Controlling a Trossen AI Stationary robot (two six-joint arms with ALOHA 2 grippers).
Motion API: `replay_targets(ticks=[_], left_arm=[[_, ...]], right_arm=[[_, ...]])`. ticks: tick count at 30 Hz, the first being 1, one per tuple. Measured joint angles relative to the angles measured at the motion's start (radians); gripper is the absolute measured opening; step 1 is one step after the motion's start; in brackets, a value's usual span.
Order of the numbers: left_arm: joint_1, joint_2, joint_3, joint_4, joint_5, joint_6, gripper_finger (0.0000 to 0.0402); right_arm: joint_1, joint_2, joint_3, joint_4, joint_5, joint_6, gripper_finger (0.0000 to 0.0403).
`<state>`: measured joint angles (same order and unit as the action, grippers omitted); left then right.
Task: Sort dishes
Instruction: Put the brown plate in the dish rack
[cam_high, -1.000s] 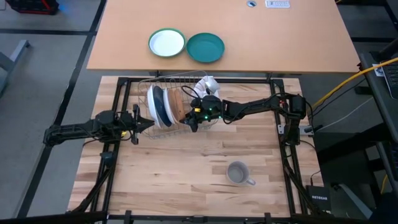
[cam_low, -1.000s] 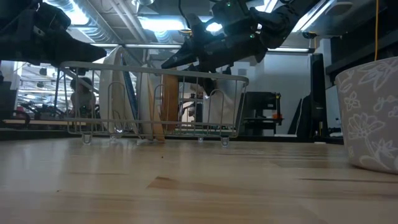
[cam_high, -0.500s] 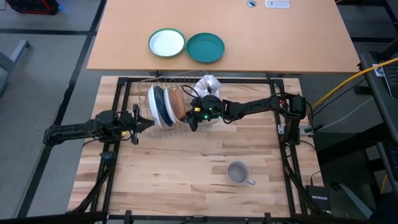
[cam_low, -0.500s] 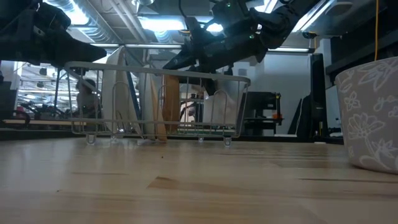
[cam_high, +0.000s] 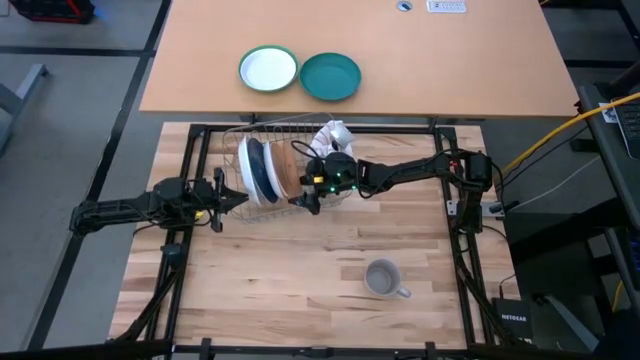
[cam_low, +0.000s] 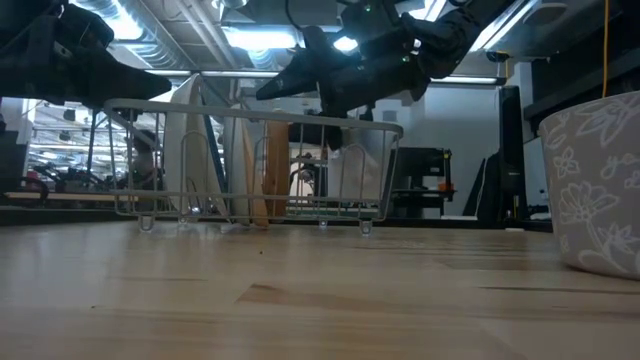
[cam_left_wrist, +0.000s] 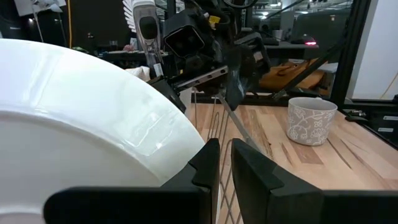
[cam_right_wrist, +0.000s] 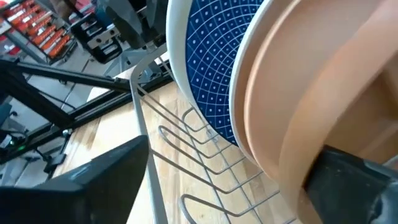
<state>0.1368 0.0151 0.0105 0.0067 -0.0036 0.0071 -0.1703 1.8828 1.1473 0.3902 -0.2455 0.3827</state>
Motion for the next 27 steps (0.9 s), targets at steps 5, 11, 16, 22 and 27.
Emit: replay_targets(ticks=[5, 11, 16, 22, 27], left_arm=[[0.000, 0.000, 0.000, 0.000, 0.000, 0.000, 0.0033], [0.000, 0.000, 0.000, 0.000, 0.000, 0.000, 0.0033], [0.000, 0.000, 0.000, 0.000, 0.000, 0.000, 0.0033], [0.000, 0.000, 0.000, 0.000, 0.000, 0.000, 0.0033], [0.000, 0.000, 0.000, 0.000, 0.000, 0.000, 0.0033]], right_arm=[[0.000, 0.000, 0.000, -0.001, -0.021, -0.065, 0.0370], [0.000, 0.000, 0.000, -0.090, -0.005, -0.068, 0.0396], [0.001, -0.004, 0.004, -0.144, 0.036, 0.008, 0.0388], [0.000, -0.003, 0.002, -0.154, 0.052, 0.103, 0.0398], [0.000, -0.002, 0.000, -0.161, 0.055, 0.187, 0.0399]])
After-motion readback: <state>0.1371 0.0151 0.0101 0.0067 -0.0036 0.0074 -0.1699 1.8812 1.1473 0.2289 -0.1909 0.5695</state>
